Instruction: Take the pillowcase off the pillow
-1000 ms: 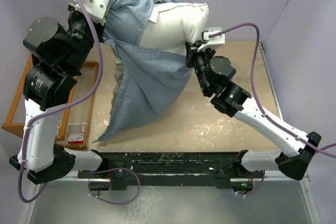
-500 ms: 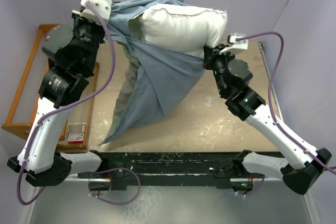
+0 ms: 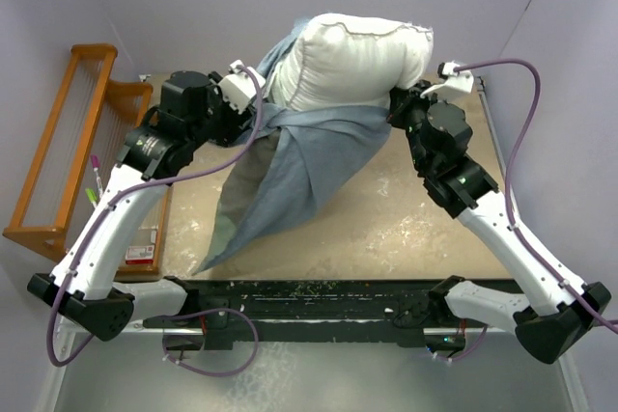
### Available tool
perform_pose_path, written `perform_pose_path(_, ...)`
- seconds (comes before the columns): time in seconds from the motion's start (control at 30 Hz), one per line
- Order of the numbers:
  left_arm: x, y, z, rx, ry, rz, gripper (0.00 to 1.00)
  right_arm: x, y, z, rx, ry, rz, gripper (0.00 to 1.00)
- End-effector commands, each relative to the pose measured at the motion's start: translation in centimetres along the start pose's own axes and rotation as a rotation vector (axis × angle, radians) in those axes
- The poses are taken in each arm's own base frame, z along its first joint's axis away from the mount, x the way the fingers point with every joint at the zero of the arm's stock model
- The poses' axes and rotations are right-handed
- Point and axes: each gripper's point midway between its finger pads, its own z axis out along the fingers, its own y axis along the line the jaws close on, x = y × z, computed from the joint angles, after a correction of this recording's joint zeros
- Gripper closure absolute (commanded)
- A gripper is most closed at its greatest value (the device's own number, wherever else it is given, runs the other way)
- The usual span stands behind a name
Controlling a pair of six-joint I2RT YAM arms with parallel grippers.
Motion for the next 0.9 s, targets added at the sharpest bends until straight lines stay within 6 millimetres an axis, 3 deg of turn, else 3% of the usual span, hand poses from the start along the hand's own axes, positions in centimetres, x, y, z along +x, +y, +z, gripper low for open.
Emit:
perform_pose_path(0.0, -6.9, 1.4, -6.2, 0.061, -0.247, -0.039, 0.32, -1.3, -1.5, 1.1, 0.104, -0.036, 0.047, 1.00)
perform_pose_path(0.13, -11.2, 1.6, -9.4, 0.140, -0.344, -0.095, 0.27, 0.2, -1.7, 1.6, 0.124, 0.000, 0.069, 1.00)
perform_pose_path(0.27, -11.4, 0.0, -9.2, 0.224, -0.346, -0.117, 0.23, 1.3, -2.2, 1.9, 0.160, 0.040, 0.075, 1.00)
perform_pose_path(0.33, -10.5, -1.7, -8.4, 0.284, -0.320, -0.121, 0.22, 2.0, -2.4, 1.8, 0.171, 0.062, 0.075, 1.00)
perform_pose_path(0.37, -9.9, -2.8, -7.8, 0.316, -0.297, -0.121, 0.16, 2.3, -2.5, 1.8, 0.177, 0.070, 0.078, 1.00)
perform_pose_path(0.5, -6.7, -9.8, -5.6, 0.437, -0.180, -0.043, 0.06, 2.5, -2.4, 1.9, 0.183, 0.070, 0.121, 1.00)
perform_pose_path(0.6, -4.9, -13.8, -4.9, 0.508, -0.133, -0.015, 0.03, 2.8, -2.1, 1.8, 0.185, 0.094, 0.158, 1.00)
perform_pose_path(0.73, -1.9, -16.3, -2.6, 0.506, -0.054, 0.019, 0.02, 2.9, -1.9, 1.7, 0.193, 0.108, 0.198, 1.00)
perform_pose_path(0.87, -0.4, -15.5, 0.7, 0.360, -0.032, 0.050, 0.01, 3.7, -1.3, 1.8, 0.184, 0.139, 0.194, 1.00)
